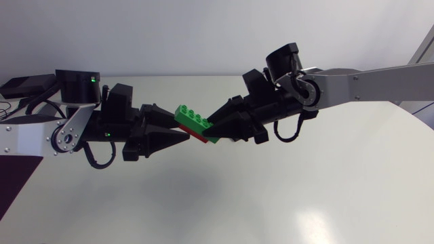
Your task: Disassemble duplo
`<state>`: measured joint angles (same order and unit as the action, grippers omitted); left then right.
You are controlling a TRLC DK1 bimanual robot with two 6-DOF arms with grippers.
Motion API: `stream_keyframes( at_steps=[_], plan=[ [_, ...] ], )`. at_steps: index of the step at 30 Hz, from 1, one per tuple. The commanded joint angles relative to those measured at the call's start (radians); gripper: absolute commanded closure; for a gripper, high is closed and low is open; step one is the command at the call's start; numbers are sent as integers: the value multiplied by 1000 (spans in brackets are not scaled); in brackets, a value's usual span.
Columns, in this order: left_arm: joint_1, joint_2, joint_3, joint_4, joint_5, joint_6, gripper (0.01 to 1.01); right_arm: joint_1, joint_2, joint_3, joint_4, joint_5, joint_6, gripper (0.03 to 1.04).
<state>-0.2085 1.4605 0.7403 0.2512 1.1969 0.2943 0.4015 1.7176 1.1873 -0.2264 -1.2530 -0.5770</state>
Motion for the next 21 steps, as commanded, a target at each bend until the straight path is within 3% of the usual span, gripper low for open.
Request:
stream_keyframes(
  at_steps=[1,21],
  plan=[
    [8,-14,-22,11,-2,8,405,5,22,-6,-7,-3,-4,849],
    [3,-22,-28,11,-2,8,413,11,34,1,-7,21,-1,849]
  ],
)
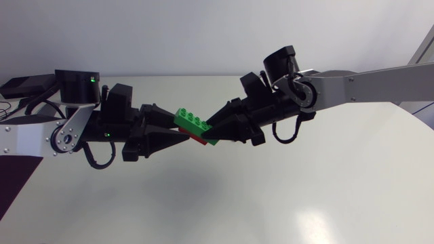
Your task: Disassemble duplo
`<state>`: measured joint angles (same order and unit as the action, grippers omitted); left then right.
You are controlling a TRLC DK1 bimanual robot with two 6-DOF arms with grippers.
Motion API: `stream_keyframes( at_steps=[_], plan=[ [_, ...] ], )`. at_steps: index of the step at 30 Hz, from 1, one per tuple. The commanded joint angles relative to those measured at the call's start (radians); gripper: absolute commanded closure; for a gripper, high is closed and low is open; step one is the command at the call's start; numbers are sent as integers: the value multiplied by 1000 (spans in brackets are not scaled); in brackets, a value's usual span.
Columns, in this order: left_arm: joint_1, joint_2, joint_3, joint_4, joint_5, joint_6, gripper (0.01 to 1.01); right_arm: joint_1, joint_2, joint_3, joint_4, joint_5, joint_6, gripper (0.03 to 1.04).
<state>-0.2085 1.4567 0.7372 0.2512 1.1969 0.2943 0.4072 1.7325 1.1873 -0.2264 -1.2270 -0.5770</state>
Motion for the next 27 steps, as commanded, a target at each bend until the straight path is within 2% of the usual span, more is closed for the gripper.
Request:
stream_keyframes(
  at_steps=[1,5,9,13,16,20,23,27],
  plan=[
    [1,-18,-25,10,-2,8,443,5,19,1,-7,-5,-1,849],
    [0,-16,-25,10,-2,8,551,5,16,0,-7,-5,-1,849],
    [-2,-15,-25,10,-2,9,715,5,15,0,-7,-5,-1,849],
    [-3,-13,-25,10,-2,9,785,5,15,-2,-7,-5,-1,851],
    [-3,-13,-25,10,-2,9,889,5,13,-2,-7,-5,-1,851],
    [-3,-13,-25,10,-2,9,898,5,12,-2,-8,-5,-1,849],
    [-3,-12,-25,11,-2,9,974,5,10,-2,-7,-5,-1,849],
    [-5,-12,-25,11,0,9,975,1,9,-2,-8,-5,-1,849]
  ],
)
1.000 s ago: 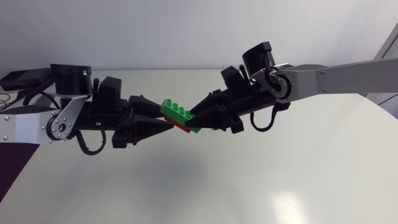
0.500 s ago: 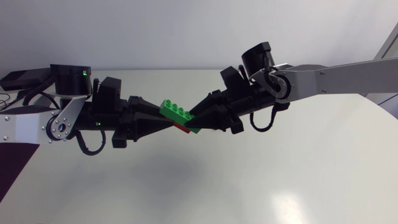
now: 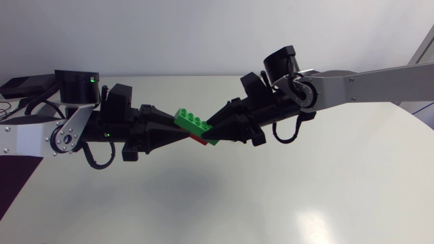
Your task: Disassemble duplo
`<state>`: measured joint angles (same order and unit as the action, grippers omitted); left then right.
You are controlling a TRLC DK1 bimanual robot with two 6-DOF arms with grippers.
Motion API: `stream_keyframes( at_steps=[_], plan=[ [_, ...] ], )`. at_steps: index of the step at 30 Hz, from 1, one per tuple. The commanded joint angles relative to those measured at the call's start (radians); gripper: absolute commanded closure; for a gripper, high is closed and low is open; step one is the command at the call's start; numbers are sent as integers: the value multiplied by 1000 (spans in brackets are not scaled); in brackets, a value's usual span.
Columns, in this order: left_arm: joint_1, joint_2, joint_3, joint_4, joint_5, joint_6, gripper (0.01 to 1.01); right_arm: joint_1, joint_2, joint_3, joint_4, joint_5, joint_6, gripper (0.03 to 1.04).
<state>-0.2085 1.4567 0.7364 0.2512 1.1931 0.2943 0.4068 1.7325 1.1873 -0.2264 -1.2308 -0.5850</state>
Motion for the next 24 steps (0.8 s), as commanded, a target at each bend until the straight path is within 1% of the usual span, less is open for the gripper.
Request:
stream_keyframes(
  at_steps=[1,13,24],
  plan=[
    [-5,-12,-25,11,3,9,975,0,7,-2,-8,-2,8,849],
    [-9,-13,-29,11,8,9,975,-48,4,26,-42,-68,11,849],
    [-12,-13,-31,11,8,9,975,-85,18,44,-42,-79,10,849]
  ],
)
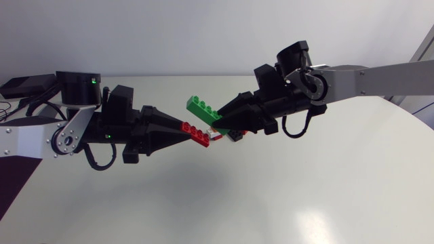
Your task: Disassemble duplo
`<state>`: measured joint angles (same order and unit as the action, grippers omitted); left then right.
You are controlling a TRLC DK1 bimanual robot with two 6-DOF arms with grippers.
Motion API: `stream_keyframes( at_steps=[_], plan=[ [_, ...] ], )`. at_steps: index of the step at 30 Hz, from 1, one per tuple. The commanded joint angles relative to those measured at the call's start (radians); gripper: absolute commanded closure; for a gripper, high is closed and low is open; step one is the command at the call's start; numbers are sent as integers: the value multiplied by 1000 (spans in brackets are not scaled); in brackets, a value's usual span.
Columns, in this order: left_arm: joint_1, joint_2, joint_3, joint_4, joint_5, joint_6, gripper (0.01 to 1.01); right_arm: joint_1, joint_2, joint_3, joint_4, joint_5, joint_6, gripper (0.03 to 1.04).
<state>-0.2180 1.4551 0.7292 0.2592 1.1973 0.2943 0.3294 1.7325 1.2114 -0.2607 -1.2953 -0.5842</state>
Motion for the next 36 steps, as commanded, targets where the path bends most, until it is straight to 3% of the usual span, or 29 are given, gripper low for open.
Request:
stream_keyframes(
  at_steps=[1,3,5,7,11,19,25,36],
  plan=[
    [-3,-13,-24,3,4,9,975,-7,19,22,-6,-9,11,849],
    [-3,-12,-22,3,4,9,975,-9,30,34,-9,53,15,849],
    [-3,-9,-20,5,4,9,974,2,50,48,-5,189,23,849],
    [-4,-1,-16,9,-30,9,974,13,88,65,55,347,96,848],
    [-52,37,-4,34,-337,22,974,10,154,85,156,571,198,844],
    [-161,174,55,-11,-788,94,974,8,210,123,147,703,208,844],
    [-164,281,127,-83,-890,103,974,3,269,177,109,826,221,844],
    [-178,380,177,-138,-944,128,974,-21,387,301,-28,961,244,834]
  ],
)
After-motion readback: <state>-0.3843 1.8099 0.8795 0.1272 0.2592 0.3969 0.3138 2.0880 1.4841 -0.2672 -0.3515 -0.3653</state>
